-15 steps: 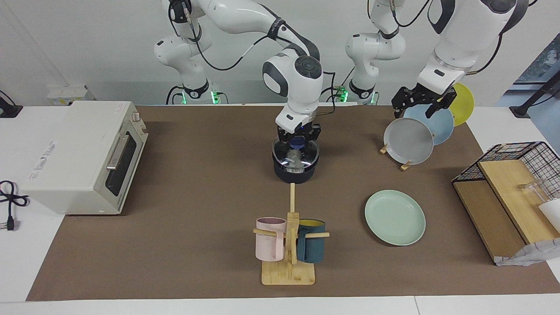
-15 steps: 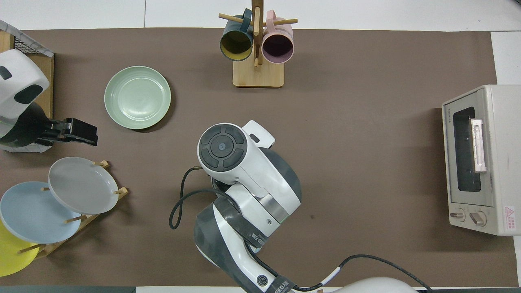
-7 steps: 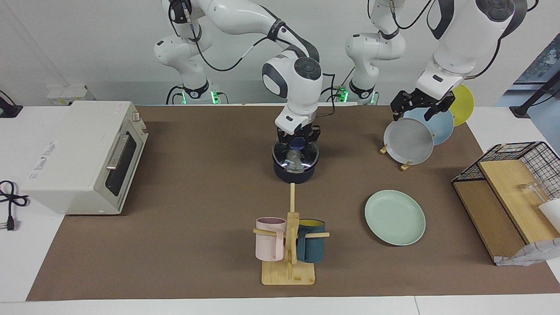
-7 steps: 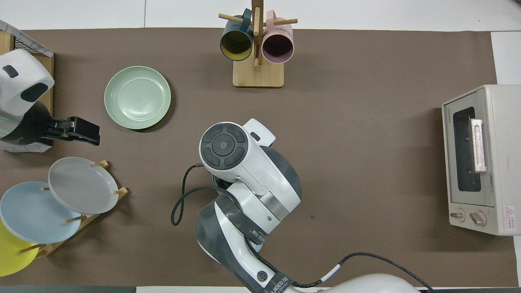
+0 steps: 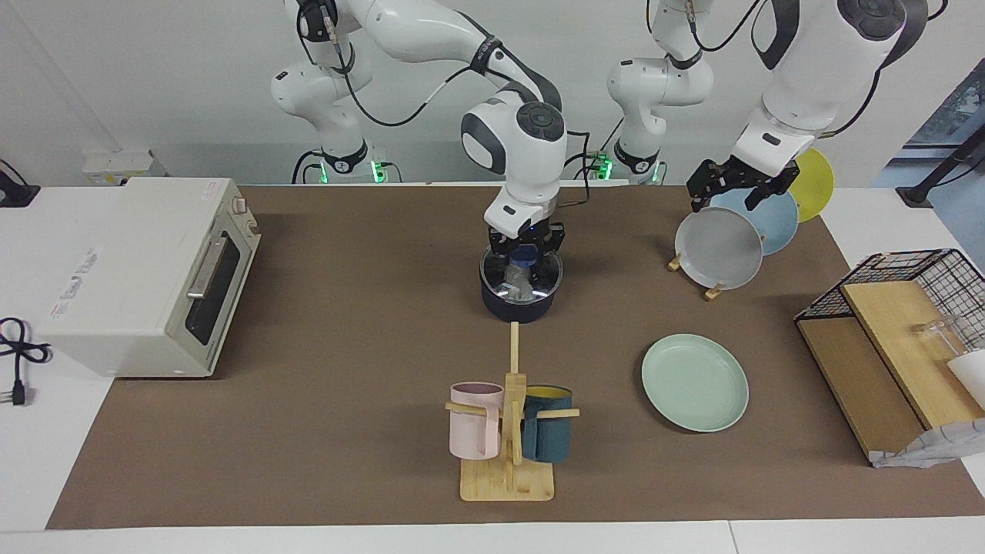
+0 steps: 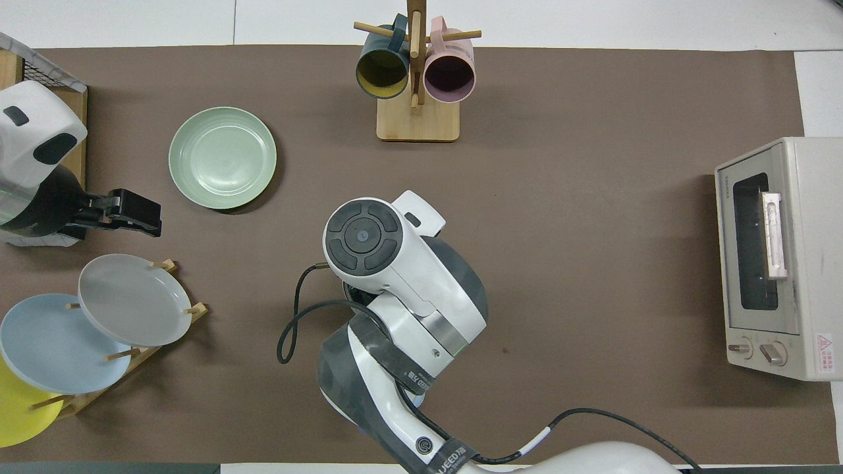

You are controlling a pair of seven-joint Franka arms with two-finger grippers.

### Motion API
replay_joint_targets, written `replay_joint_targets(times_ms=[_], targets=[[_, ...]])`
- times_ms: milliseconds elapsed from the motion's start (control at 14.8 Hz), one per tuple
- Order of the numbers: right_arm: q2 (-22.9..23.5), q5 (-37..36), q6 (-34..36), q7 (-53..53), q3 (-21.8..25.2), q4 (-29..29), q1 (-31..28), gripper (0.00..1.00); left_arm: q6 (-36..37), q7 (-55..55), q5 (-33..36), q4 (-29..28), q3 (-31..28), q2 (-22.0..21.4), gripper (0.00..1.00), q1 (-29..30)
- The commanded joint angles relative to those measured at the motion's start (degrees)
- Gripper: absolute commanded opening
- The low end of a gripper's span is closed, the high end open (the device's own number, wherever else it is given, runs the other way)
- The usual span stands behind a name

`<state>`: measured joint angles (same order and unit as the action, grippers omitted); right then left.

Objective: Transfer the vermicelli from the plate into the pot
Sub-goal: 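Lower the glass lid onto the black pot with the right gripper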

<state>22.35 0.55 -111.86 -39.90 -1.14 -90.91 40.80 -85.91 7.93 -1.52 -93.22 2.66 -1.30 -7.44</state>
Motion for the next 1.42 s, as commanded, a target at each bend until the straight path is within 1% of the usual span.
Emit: replay_joint_targets(times_ms=[0,136,203,271,339,407,475,610,814,949,1085,1153,1356], targets=[[-0.82,-1.08,-2.57,-0.96,-0.35,-2.08,-0.28,0.00,1.10,1.12,-0.76,0.76,-0.99,0.16,1.00,-0.91],[-0.99,-1.16,-2.84,-0.96,-0.35,-2.78,-0.28,0.00,1.18,1.12,-0.67,0.76,-0.99,0.16,1.00,-0.82],[-1.00,-1.16,-3.18,-0.96,-0.35,-2.87,-0.28,0.04,1.10,1.12,-0.67,0.76,-0.99,0.16,1.00,-0.73],[-1.00,-1.16,-3.62,-1.31,-0.35,-2.87,-0.28,0.10,1.01,1.04,-0.67,0.76,-0.99,0.07,1.00,-0.64],[-1.00,-1.16,-3.89,-1.66,-0.35,-2.96,-0.28,0.24,1.01,0.86,-0.67,0.76,-0.99,-0.02,1.00,-0.56],[-1.00,-1.16,-3.89,-1.84,-0.35,-2.96,-0.37,0.32,0.92,0.51,-0.67,0.76,-0.99,-0.02,1.00,-0.55],[-0.91,-1.16,-3.89,-1.84,-0.35,-2.87,-0.63,0.53,0.57,0.59,-0.59,0.67,-0.90,-0.02,1.00,-0.55],[-0.82,-1.16,-3.89,-1.76,-0.35,-2.61,-1.07,1.00,0.57,0.51,-0.59,0.58,-0.90,-0.11,1.00,-0.38],[-0.82,-3.26,-3.28,-1.23,0.00,-1.12,-1.86,1.00,0.65,0.86,-0.59,0.14,-0.90,-0.63,1.00,-0.38],[-1.17,-4.06,-2.40,-0.97,0.00,0.20,-3.70,1.00,0.66,0.86,-0.59,0.23,-0.90,-0.81,1.00,-0.38],[-2.48,-3.89,-0.74,1.30,0.00,1.42,-6.94,1.00,0.66,0.86,-0.59,0.23,-0.90,-0.90,1.00,-0.38],[-2.58,-3.89,1.62,4.63,0.00,2.91,-9.14,1.00,0.66,0.86,-0.59,0.23,-0.90,-0.90,1.00,-0.38],[-3.19,-3.98,15.13,17.37,0.26,9.76,-15.82,1.00,0.66,0.86,-0.59,0.23,-0.90,-0.90,1.00,-0.38]])
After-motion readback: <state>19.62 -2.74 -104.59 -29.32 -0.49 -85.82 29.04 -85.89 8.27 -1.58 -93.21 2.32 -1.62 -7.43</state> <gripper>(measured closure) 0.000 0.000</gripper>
